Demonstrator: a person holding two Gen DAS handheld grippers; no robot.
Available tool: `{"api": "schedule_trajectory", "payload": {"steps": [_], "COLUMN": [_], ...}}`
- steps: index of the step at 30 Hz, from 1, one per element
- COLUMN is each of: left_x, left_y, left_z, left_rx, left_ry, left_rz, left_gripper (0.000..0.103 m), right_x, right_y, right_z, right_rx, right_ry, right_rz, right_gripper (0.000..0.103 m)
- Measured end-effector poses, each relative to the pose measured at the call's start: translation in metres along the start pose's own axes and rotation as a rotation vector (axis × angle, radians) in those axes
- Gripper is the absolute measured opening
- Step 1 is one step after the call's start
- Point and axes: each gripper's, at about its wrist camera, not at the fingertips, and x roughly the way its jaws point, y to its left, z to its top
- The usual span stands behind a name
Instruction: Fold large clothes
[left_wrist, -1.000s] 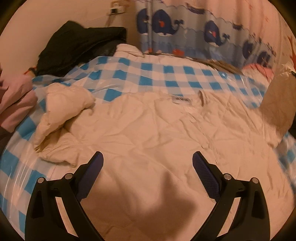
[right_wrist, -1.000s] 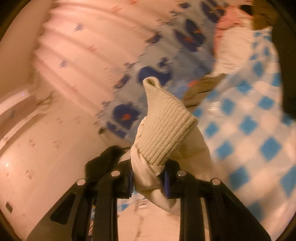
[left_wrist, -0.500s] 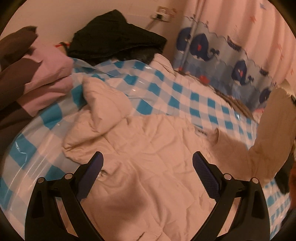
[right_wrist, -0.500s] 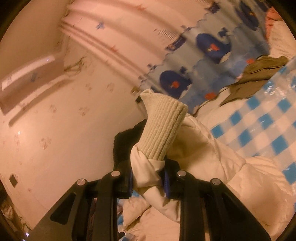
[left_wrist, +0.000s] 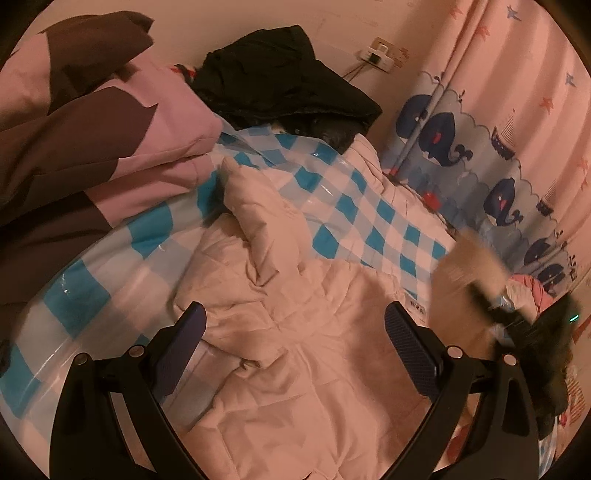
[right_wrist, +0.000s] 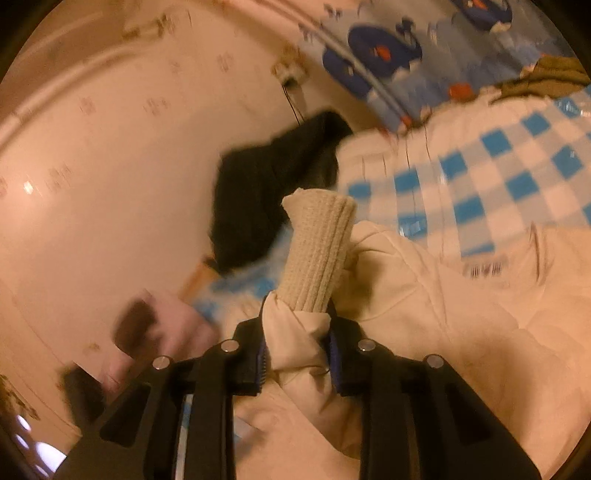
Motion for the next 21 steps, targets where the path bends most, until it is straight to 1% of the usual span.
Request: {"api": "schedule_trajectory", "payload": {"steps": [1,2,3,4,6,7,8,9,10,11,12,13,14,15,16,17,19,20,21], "left_x": [0.001,0.001,0.002,0.003,0.004,0.004,0.005,0.005,0.006,0.007,0.008,0.009,0.012,0.014,0.018,0.02,0.027,0.033,0.036], "left_y": [0.001,0.002,0.002,0.002,0.0,-0.001,-0.002,-0.002,-0.002,-0.002,-0.002,-0.003,-0.006,-0.011,-0.022,-0.031,-0.06,-0.085,-0.099], "left_z": [0.0,0.0,-0.001,-0.001,-0.003,-0.003,-0.004,-0.004,-0.005,-0.005,-0.005,-0.006,-0.007,-0.009,-0.011,-0.013,-0.017,-0.023,-0.027], "left_rx": [-0.005,-0.007,-0.009,-0.009,-0.002,0.002,0.009,0.013,0.014,0.014,0.013,0.014,0.024,0.042,0.081,0.107,0.187,0.256,0.294], "left_ry": [0.003,0.004,0.007,0.009,0.016,0.017,0.019,0.021,0.023,0.025,0.029,0.033,0.041,0.051,0.06,0.062,0.064,0.067,0.067], "left_rz": [0.001,0.001,0.0,-0.001,-0.002,-0.003,-0.003,-0.002,0.0,0.001,0.001,-0.002,-0.007,-0.013,-0.024,-0.044,-0.102,-0.15,-0.169], "left_gripper": [0.093,0.093,0.093,0.093,0.094,0.094,0.094,0.094,0.094,0.094,0.094,0.094,0.094,0.094,0.094,0.094,0.094,0.094,0.094], "right_x": [0.011,0.018,0.031,0.045,0.067,0.076,0.079,0.074,0.061,0.05,0.028,0.003,-0.014,-0.041,-0.064,-0.078,-0.115,-0.132,-0.14], "right_y": [-0.005,-0.006,-0.009,-0.012,-0.014,-0.013,-0.012,-0.006,-0.002,0.0,0.0,-0.005,-0.011,-0.023,-0.036,-0.046,-0.081,-0.104,-0.119], "right_z": [-0.01,-0.016,-0.025,-0.034,-0.046,-0.05,-0.052,-0.051,-0.047,-0.042,-0.034,-0.026,-0.019,-0.012,-0.007,-0.002,0.003,0.003,0.002], "right_rx": [-0.008,-0.012,-0.015,-0.016,-0.032,-0.035,-0.04,-0.053,-0.062,-0.067,-0.072,-0.068,-0.06,-0.05,-0.047,-0.046,-0.02,0.014,0.039], "right_ry": [0.03,0.055,0.105,0.156,0.236,0.284,0.31,0.31,0.284,0.257,0.203,0.149,0.114,0.068,0.035,0.019,-0.003,-0.005,0.001], "right_rz": [-0.021,-0.031,-0.039,-0.058,-0.083,-0.084,-0.08,-0.046,-0.007,0.008,0.01,-0.006,-0.028,-0.087,-0.151,-0.202,-0.344,-0.419,-0.451], "right_gripper": [0.036,0.046,0.06,0.071,0.075,0.076,0.077,0.077,0.077,0.077,0.077,0.08,0.082,0.087,0.088,0.088,0.088,0.088,0.088]}}
